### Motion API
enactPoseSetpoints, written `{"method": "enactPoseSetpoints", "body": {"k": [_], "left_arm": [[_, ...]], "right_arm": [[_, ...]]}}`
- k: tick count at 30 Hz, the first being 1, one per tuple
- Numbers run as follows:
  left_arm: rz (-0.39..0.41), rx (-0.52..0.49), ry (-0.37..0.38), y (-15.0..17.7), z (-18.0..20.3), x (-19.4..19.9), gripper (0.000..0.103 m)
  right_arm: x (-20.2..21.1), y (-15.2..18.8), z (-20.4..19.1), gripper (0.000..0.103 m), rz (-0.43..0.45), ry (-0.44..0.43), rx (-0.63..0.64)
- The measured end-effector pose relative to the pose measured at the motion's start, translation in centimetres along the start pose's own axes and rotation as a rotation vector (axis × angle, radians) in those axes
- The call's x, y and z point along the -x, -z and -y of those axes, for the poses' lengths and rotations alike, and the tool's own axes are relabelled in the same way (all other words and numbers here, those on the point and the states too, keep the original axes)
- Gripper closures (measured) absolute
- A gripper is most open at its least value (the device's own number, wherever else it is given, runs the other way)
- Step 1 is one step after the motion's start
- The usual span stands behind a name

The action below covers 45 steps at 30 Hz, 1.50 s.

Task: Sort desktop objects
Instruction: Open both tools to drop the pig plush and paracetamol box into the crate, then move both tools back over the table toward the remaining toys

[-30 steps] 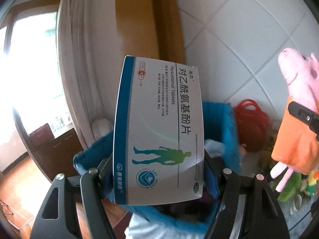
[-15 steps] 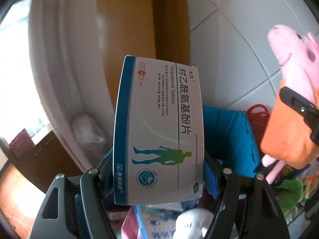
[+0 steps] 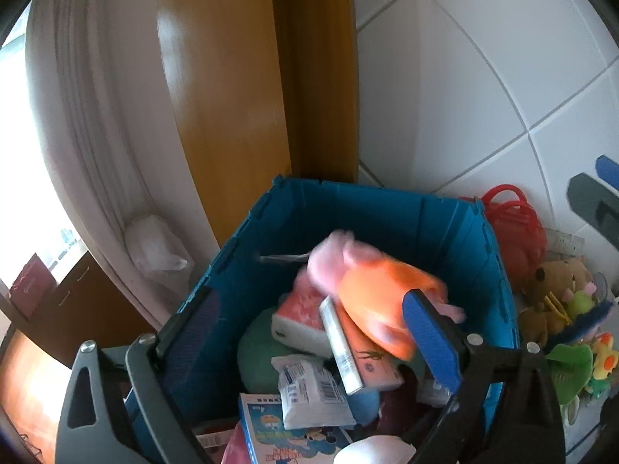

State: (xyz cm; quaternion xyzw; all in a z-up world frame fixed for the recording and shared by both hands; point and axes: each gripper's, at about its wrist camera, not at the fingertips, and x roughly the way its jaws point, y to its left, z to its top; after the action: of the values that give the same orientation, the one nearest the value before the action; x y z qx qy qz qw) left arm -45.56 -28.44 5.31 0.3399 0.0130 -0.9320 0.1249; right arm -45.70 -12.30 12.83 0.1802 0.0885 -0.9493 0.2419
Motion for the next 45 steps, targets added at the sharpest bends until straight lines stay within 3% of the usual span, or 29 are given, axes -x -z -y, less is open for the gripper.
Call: {"method": "enactPoseSetpoints", "body": {"k": [8,15,27,38,45], "left_arm": [[-0.004,-0.008,0.001,0.9,-0.3,1.7,0.006],[0.021,-0.02,0.004,3.6,0.1,4.6,0.006],[0.053,-0.047,0.012,10.5,2.3,11.0,0.006],[0.118,-0.133,0.152,15.5,9.4,14.5,0.006],[0.096,-0.185,0.252,18.0,17.9,15.3,0.006]], "right_arm": [[1.3,0.4,1.2,0.0,-0.019,0.019,0.012],[3.4,1.9,0.9,0.0,-0.022,0.014,0.012],[13.2,8.1,2.4,0.0,-0.007,0.021,-0.024],[20.7,15.7,7.7,0.0,-0.033,0.126,-0.144],[25.4,22.2,15.6,0.0,-0.112,0.242,-0.229]]}}
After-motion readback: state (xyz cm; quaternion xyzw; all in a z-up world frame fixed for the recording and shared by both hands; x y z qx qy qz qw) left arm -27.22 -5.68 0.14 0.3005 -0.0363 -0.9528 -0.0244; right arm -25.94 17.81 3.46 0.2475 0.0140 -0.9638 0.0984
